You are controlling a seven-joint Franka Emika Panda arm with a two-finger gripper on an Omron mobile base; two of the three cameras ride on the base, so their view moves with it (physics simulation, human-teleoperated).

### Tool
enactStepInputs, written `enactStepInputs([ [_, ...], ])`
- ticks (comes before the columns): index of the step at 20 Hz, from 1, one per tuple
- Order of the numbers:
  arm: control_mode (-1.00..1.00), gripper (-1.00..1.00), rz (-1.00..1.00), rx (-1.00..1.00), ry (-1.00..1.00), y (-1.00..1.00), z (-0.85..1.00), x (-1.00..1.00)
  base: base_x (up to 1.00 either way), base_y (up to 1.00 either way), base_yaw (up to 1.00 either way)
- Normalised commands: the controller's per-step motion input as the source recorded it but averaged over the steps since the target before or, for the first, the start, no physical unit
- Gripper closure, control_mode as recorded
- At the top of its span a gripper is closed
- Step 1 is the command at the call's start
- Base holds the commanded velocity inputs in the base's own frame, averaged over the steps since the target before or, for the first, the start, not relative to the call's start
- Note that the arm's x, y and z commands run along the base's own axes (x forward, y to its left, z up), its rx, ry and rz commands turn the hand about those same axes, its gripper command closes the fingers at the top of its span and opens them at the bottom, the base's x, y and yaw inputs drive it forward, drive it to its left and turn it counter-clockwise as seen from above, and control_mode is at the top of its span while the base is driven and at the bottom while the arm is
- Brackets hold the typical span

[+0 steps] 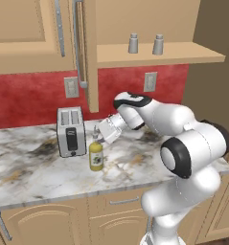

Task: There are various items on the counter. Only move the condiments/shakers into the cabinet.

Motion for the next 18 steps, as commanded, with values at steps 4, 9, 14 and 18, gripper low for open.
enactStepInputs([
  [4,-1.0,-1.0,0.0,0.0,0.0,0.28,0.0,0.0,0.0,0.0,0.0],
  [9,-1.0,-1.0,0.0,0.0,0.0,0.12,0.0,0.0,0.0,0.0,0.0],
  [14,-1.0,1.0,0.0,0.0,0.01,0.01,0.0,0.0,0.0,0.0,0.0],
  [18,-1.0,1.0,-0.01,0.01,-0.04,-0.02,0.39,-0.22,0.0,0.0,0.0],
])
